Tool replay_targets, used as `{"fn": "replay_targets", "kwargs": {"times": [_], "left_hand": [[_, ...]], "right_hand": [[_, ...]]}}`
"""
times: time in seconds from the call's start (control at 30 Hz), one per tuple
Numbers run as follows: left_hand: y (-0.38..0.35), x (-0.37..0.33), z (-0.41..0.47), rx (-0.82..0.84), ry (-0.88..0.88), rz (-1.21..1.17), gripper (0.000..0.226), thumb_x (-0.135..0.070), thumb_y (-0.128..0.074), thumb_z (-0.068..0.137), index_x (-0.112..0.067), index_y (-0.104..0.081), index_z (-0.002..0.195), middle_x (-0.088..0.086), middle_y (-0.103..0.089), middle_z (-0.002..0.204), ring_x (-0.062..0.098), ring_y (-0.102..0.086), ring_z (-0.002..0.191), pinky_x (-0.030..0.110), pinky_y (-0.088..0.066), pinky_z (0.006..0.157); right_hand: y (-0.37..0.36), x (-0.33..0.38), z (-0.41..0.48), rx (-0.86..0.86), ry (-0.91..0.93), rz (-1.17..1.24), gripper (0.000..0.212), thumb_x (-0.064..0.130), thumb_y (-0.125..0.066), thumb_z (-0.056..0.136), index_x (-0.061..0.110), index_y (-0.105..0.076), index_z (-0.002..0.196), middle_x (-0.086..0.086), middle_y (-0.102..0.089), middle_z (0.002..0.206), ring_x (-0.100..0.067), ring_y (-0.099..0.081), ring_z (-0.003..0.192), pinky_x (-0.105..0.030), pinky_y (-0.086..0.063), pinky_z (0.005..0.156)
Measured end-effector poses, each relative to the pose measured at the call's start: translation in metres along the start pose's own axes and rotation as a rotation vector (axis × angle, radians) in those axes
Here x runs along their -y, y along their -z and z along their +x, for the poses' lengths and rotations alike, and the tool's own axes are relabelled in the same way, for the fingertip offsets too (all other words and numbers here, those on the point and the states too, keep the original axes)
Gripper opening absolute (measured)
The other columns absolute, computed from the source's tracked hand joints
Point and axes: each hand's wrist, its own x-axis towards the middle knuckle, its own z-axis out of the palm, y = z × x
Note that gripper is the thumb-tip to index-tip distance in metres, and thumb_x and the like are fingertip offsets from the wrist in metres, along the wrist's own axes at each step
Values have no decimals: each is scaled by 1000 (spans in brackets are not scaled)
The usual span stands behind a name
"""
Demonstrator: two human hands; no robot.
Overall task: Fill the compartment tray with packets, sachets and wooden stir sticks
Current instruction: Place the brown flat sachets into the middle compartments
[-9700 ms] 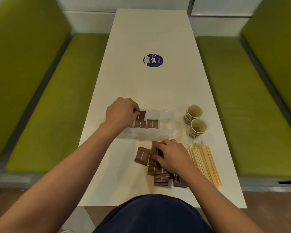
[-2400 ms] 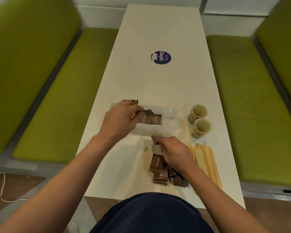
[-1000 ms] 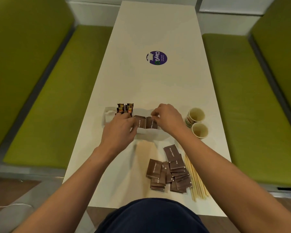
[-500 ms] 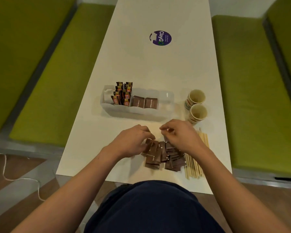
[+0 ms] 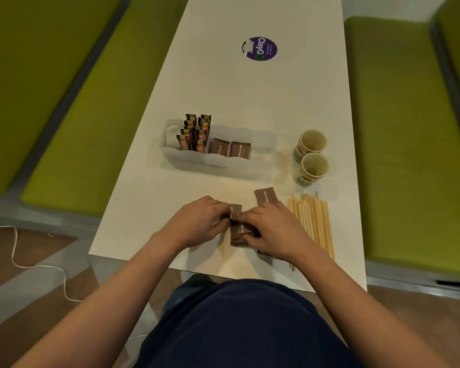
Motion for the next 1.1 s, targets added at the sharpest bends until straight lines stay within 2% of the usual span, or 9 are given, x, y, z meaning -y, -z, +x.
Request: {"fn": "replay_targets", "kwargs": {"times": [0.23, 0.33, 0.43, 0.53, 0.6, 0.73, 0.87, 0.97, 1.1], "left_hand": [[2, 7, -4, -154, 50, -55, 26, -32, -45, 105, -23, -62, 123, 0, -71, 105, 25, -67, 90, 45, -55, 74], [18, 10, -3, -261, 50, -54, 23, -28, -52, 104, -19, -68, 117, 0, -72, 103, 23, -68, 87, 44, -57, 72], [48, 10, 1, -442, 48, -18, 17, -26, -62, 98, -21, -75, 107, -6, -72, 95, 19, -66, 82, 39, -57, 63], [85, 12, 16, -574, 46, 16, 14, -27, -67, 94, -23, -77, 103, -8, -71, 91, 19, -63, 86, 36, -55, 59], [105, 16, 32, -604, 47, 43, 15, -29, -66, 95, -25, -77, 105, -7, -71, 92, 20, -60, 91, 32, -49, 61], [129, 25, 68, -500, 104, 94, 21, -34, -57, 100, -27, -75, 109, -7, -66, 100, 18, -53, 99, 32, -44, 64], [135, 32, 94, -322, 121, 177, 25, -31, -54, 99, -24, -76, 107, -3, -61, 105, 19, -50, 105, 36, -51, 68], [133, 35, 107, -227, 117, 287, 27, -25, -52, 97, -20, -78, 102, 2, -62, 105, 24, -51, 106, 36, -49, 67], [124, 42, 123, -159, 116, 426, 26, -20, -53, 92, -16, -77, 102, 4, -62, 103, 28, -52, 104, 34, -41, 70]], "right_hand": [[5, 1, -1, -92, -68, 102, 54, 44, -55, 100, 32, -41, 150, 6, -71, 109, -21, -62, 102, -38, -50, 84], [3, -2, -1, -153, -79, 132, 40, 37, -50, 104, 30, -51, 143, 4, -72, 113, -20, -65, 102, -37, -56, 78], [4, -3, 0, -303, -149, 277, 31, 30, -54, 104, 25, -62, 134, 4, -74, 115, -18, -69, 101, -36, -58, 83], [18, 2, 6, -467, -326, 541, 32, 25, -62, 99, 27, -67, 130, 13, -72, 108, -3, -66, 95, -15, -52, 85], [27, 6, 10, -557, -397, 645, 33, 20, -67, 94, 28, -70, 126, 20, -70, 101, 5, -64, 91, -2, -45, 81], [41, 9, 21, -686, -424, 777, 21, 23, -70, 94, 30, -76, 113, 20, -74, 94, 4, -66, 89, -13, -49, 78], [49, 5, 29, -828, -384, 739, 18, 17, -72, 94, 25, -80, 109, 13, -69, 104, -2, -64, 100, -17, -51, 84], [52, -2, 36, -853, -409, 734, 16, 19, -73, 94, 25, -80, 107, 10, -71, 100, -6, -67, 94, -29, -56, 82], [69, -7, 49, -846, -471, 880, 16, 24, -74, 94, 38, -72, 101, 13, -75, 93, -7, -72, 88, -34, -59, 82]]}}
